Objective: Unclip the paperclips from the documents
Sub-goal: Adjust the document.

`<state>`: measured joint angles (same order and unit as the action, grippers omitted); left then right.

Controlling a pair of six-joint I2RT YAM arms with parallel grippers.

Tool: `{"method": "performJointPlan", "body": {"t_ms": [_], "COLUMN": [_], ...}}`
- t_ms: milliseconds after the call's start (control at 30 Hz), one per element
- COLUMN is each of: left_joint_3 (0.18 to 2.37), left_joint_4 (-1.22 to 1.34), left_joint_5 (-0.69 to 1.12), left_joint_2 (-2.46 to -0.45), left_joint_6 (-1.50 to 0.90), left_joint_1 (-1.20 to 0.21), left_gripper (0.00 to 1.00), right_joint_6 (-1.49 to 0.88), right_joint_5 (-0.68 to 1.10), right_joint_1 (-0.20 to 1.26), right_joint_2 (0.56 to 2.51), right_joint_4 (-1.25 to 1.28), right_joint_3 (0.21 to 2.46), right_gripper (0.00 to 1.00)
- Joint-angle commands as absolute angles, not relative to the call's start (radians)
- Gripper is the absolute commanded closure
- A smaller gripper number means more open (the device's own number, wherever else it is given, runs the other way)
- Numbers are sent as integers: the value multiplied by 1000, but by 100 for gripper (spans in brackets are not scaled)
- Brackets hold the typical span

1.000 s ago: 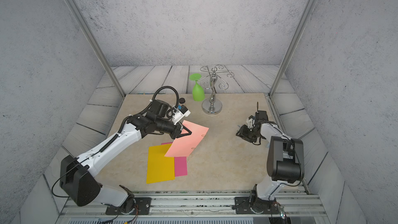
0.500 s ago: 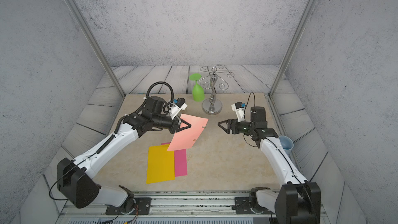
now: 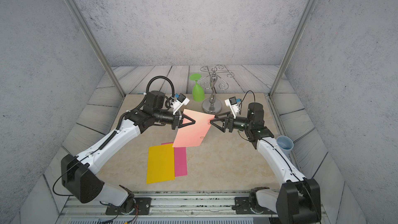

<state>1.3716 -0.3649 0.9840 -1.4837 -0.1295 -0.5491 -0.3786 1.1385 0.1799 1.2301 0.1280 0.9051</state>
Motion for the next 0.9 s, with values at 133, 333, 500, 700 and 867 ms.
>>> {"method": "performJointPlan", "body": {"t_ms": [133,333,500,700,867], "left_joint_3": [1393,1375,1364,1351,1337], "left_joint_4": [-341,-336,-329,-330,-321], "left_joint_5": [1048,1049,1038,1023,999], "left_joint_2": [-1486,-1482,-1469,-1454,-1446], "left_joint_6": [-135,-134,-133,-132,-150], "left_joint_1": [-543,-543,-543,-542,-541], "left_gripper": [100,100,100,100,90], "right_joint_6": [-405,-410,-396,-385,-342], "right_joint_5": [1213,1223,1239,1235,1245], "right_joint_1": [230,235,237,237,239], "right_joint_2": [1279,1272,1272,1260,1258], "right_joint_4": [207,211,177,152,81], "right_joint_3": [952,957,968,986,1014], "right_gripper": [31,62,82,91,92]}}
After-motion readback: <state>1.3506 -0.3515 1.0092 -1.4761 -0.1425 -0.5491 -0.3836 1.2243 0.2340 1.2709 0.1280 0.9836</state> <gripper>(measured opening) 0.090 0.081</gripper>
